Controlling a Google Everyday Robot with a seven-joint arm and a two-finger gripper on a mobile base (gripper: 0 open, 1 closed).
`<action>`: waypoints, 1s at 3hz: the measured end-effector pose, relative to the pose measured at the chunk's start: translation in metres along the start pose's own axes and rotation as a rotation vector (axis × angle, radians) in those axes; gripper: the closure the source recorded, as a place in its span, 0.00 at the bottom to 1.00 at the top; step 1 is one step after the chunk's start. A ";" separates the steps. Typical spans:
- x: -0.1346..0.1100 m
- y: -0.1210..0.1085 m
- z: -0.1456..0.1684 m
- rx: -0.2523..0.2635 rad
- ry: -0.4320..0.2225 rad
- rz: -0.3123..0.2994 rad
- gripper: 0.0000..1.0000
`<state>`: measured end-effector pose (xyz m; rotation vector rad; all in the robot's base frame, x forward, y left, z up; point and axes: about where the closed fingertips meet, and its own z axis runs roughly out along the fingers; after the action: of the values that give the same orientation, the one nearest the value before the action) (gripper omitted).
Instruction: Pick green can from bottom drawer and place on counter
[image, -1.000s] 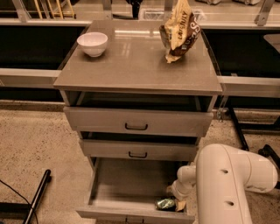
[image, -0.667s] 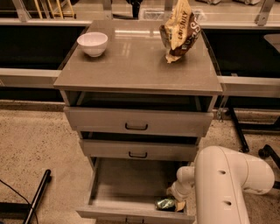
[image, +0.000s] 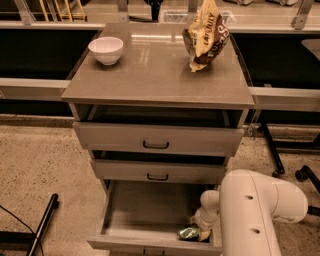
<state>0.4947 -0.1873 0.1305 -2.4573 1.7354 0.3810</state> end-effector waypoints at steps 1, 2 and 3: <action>-0.004 -0.002 -0.001 0.003 -0.024 0.002 0.89; -0.029 -0.014 -0.032 0.064 -0.065 -0.015 1.00; -0.061 -0.035 -0.086 0.147 -0.040 -0.060 1.00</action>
Offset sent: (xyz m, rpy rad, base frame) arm 0.0212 0.0533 0.1085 0.1644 -0.1126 0.0087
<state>0.5206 -0.1398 0.2274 -2.3750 1.6082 0.2837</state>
